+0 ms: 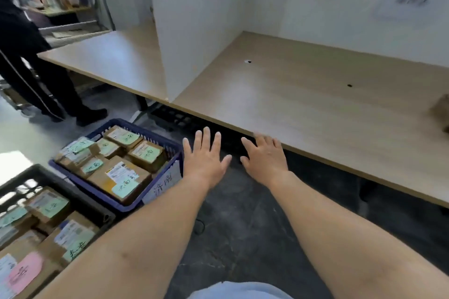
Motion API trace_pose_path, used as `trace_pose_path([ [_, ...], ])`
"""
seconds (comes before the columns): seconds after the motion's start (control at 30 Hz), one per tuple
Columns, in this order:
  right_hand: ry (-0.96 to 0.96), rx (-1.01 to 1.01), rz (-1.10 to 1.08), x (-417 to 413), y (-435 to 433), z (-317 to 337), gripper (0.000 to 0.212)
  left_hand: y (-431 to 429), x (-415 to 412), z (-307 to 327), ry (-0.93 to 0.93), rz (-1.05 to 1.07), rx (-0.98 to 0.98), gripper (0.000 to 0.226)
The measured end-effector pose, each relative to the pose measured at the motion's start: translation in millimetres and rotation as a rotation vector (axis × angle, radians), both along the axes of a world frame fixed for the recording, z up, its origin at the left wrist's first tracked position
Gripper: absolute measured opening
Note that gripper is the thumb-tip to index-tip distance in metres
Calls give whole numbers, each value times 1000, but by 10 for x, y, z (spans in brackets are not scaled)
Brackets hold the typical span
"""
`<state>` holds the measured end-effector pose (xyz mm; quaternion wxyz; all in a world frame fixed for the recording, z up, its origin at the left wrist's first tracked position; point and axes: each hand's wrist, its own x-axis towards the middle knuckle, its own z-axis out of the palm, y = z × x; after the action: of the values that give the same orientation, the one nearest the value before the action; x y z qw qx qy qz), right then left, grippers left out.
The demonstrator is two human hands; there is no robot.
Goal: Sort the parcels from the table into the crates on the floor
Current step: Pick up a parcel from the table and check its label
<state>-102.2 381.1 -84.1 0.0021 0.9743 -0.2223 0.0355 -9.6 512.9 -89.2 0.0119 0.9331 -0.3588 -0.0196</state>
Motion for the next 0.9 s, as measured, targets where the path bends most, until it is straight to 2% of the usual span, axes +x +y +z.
trace_pose_path([
  [0.5,-22,-6,-414,-1883,-1966,30,47,-2348,-1428,-58,-23,-365,41,71],
  [0.9,43,24,-756,-2693,-3039,-266,50,-3985,-2066,-300,35,-699,56,68],
])
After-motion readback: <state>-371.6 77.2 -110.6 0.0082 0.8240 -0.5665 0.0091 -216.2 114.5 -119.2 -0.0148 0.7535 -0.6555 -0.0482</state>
